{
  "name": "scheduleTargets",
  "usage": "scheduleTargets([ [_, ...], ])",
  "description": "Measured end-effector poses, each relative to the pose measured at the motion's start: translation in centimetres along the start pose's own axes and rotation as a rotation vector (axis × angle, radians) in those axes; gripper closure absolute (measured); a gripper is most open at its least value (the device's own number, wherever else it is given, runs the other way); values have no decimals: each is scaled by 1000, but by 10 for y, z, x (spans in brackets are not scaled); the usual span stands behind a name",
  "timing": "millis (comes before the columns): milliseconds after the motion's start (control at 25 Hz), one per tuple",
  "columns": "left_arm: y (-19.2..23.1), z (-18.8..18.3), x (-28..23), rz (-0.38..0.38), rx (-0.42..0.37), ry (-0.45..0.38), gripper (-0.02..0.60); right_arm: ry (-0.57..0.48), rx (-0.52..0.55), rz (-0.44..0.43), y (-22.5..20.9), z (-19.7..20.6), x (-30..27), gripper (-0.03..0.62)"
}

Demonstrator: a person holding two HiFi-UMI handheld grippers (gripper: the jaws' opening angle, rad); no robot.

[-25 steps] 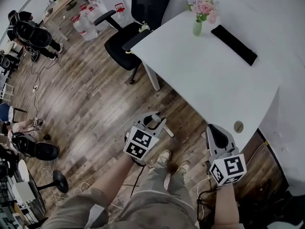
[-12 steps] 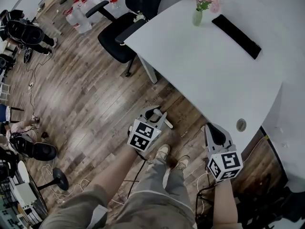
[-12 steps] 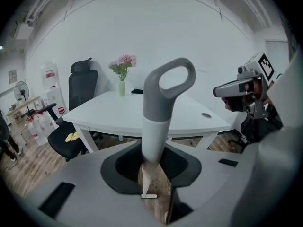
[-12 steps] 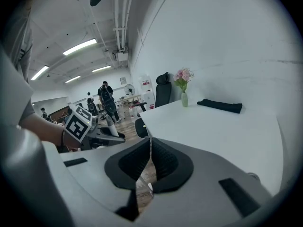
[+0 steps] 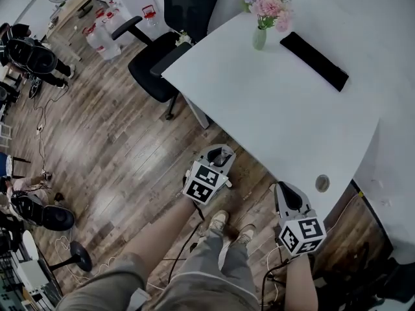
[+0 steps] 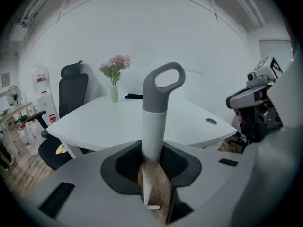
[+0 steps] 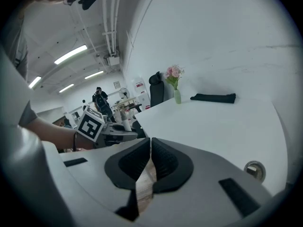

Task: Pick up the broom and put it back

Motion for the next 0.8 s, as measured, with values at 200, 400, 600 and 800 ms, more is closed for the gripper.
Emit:
scheduleTargets([
  [200,0,-7,-24,6,-10,-33,468,-10,-54,15,-10,2,1,559],
  [400,-5,-13,-48,7,-17,-65,466,-2,-54,25,-23,3,2,559],
  [600,-2,-14,-64,-3,4,-73,462,-1,-56,40,-33,4,0,559],
  [800,-4,-6,-64,-3,23,-21,399,-9,-43,43,-37,-5,5,557],
])
Point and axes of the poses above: the fingertips, and each gripper's own axes: x backward along the fingers, y to its left, z out of its underside, the point moved 6 cm from there along x, backward along the fingers, and after that the axes turned 12 degrees about -y, right-handed, at the moved point
